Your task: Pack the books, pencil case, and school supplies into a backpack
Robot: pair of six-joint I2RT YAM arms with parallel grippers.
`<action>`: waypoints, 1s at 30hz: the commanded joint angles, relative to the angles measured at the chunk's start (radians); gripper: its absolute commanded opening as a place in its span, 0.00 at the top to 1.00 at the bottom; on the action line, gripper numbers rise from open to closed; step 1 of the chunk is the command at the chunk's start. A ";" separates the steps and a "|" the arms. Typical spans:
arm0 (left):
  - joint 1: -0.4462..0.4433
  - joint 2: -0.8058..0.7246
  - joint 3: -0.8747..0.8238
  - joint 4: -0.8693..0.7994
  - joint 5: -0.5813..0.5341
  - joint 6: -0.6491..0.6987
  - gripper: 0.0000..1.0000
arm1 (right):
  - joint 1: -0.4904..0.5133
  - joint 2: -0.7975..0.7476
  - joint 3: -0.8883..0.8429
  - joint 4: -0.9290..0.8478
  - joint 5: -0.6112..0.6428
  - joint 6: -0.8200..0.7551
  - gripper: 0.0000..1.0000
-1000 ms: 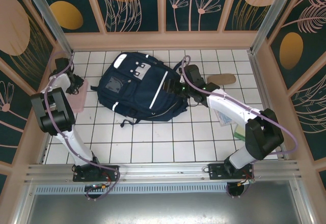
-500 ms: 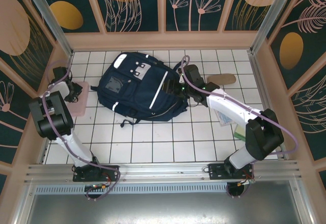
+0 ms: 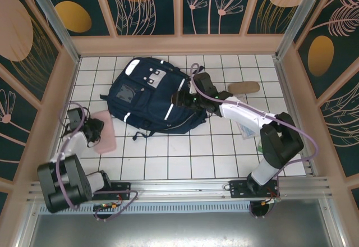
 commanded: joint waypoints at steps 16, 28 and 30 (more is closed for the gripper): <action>-0.091 -0.056 0.174 -0.309 -0.078 0.092 0.45 | 0.086 0.029 0.021 0.054 -0.039 -0.033 0.27; -0.093 0.089 0.199 -0.291 -0.131 0.242 0.08 | 0.093 0.003 -0.009 0.038 0.001 -0.015 0.18; -0.099 0.100 0.193 -0.284 -0.125 0.247 0.08 | 0.093 0.010 -0.003 0.037 -0.002 -0.013 0.17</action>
